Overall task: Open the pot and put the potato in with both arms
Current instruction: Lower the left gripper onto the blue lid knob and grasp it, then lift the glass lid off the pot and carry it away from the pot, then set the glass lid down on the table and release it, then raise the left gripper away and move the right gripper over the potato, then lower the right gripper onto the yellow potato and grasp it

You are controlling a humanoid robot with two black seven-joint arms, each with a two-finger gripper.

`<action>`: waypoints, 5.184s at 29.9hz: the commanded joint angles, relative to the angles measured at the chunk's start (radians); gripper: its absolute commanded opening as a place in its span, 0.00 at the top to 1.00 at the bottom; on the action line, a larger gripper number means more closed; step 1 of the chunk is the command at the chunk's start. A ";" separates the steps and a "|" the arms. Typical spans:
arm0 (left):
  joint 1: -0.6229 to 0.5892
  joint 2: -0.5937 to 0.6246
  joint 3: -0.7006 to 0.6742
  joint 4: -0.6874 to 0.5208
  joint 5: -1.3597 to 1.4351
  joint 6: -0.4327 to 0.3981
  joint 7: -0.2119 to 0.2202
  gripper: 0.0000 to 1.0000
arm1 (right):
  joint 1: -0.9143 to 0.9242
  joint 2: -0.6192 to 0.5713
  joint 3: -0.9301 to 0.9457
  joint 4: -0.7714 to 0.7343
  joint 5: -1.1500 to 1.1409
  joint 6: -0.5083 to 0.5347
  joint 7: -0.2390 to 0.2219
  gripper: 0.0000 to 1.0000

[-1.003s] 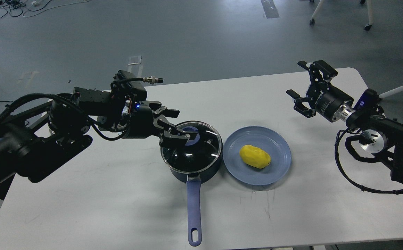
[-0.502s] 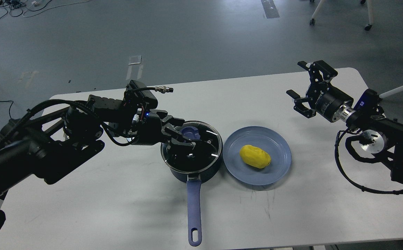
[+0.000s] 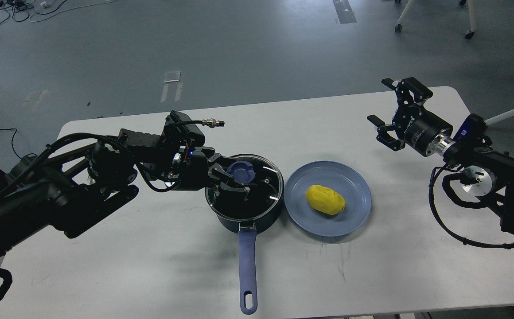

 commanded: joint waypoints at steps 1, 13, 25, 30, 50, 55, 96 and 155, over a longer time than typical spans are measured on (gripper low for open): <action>-0.001 -0.002 0.001 0.003 0.000 0.003 0.000 0.09 | 0.000 -0.001 0.000 0.000 0.000 0.000 0.000 0.00; -0.008 -0.003 0.000 0.003 -0.009 0.006 0.000 0.37 | -0.003 0.001 -0.001 0.002 0.000 0.000 0.000 0.00; -0.114 0.099 -0.005 -0.087 -0.055 0.000 0.000 0.51 | -0.008 0.002 0.000 0.000 0.000 0.000 0.000 0.00; -0.157 0.236 -0.003 -0.142 -0.070 -0.003 0.000 0.50 | -0.008 0.002 0.003 0.000 0.000 0.000 0.000 0.00; 0.202 0.508 0.070 0.057 -0.210 0.287 0.000 0.47 | -0.008 0.002 0.000 0.006 0.000 0.000 0.000 0.00; 0.208 0.449 0.072 0.132 -0.262 0.304 0.000 0.47 | -0.009 0.001 0.000 0.005 0.000 0.000 0.000 0.00; 0.188 0.475 0.069 0.177 -0.498 0.251 0.000 0.02 | -0.006 -0.097 0.000 0.071 -0.003 0.000 0.000 0.00; 0.031 0.417 -0.022 0.172 -1.799 -0.060 0.000 0.02 | 0.742 0.303 -1.204 0.326 -1.058 -0.197 0.000 0.16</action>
